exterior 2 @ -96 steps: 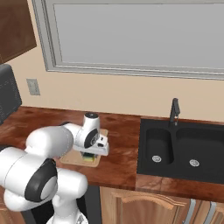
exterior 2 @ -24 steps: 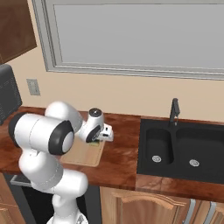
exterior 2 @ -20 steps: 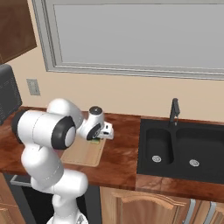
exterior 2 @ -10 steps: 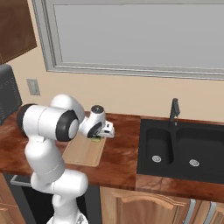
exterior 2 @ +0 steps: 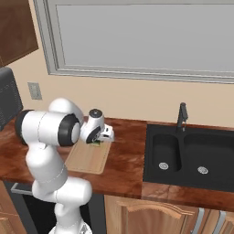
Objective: Pick up the sponge from the counter and clean the cutting board by briefly scrubbing or pressing down on the cutting board. Once finished, release the sponge.
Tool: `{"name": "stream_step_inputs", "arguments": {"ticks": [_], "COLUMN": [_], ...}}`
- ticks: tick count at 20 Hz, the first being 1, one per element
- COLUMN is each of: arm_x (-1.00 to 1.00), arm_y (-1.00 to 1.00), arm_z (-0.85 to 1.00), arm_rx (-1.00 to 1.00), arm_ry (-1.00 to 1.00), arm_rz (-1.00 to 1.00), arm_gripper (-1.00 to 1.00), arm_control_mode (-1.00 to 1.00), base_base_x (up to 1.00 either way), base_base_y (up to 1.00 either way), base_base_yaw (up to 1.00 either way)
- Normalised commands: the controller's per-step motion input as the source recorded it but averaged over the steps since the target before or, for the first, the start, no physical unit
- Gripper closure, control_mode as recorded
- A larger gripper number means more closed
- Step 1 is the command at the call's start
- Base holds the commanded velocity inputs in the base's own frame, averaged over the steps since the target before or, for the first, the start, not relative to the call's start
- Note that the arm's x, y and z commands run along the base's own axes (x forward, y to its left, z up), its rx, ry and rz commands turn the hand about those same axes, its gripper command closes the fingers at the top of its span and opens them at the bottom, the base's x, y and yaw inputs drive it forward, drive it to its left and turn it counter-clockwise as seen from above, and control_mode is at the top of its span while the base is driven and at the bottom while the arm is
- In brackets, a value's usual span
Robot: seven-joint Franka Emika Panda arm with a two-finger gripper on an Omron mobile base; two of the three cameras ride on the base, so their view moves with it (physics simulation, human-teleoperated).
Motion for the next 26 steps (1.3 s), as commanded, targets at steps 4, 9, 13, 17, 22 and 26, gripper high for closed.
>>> {"name": "stream_step_inputs", "arguments": {"ticks": [4, 9, 13, 17, 22, 26], "arm_x": [0.0, -0.03, -0.5, -0.52, -0.27, -0.7], "arm_y": [0.26, 0.09, 0.0, 0.0, 0.03, 0.0], "arm_z": [-0.49, -0.34, -0.12, -0.5, -0.66, -0.22], "arm_rx": [0.0, 0.0, 0.0, 0.0, -0.01, 0.0], "arm_ry": [0.0, 0.0, 0.0, 0.02, 0.04, 0.0], "arm_rz": [0.0, 0.0, 0.0, 0.0, 0.0, 0.0], "arm_gripper": [1.0, 1.0, 1.0, 1.0, 1.0, 1.0], "arm_control_mode": [-1.0, -1.0, -1.0, -1.0, -1.0, -1.0], "base_base_x": [0.0, 0.0, 0.0, 0.0, 0.0, 0.0], "base_base_y": [0.0, 0.0, 0.0, 0.0, 0.0, 0.0], "base_base_yaw": [0.0, 0.0, 0.0, 0.0, 0.0, 0.0]}}
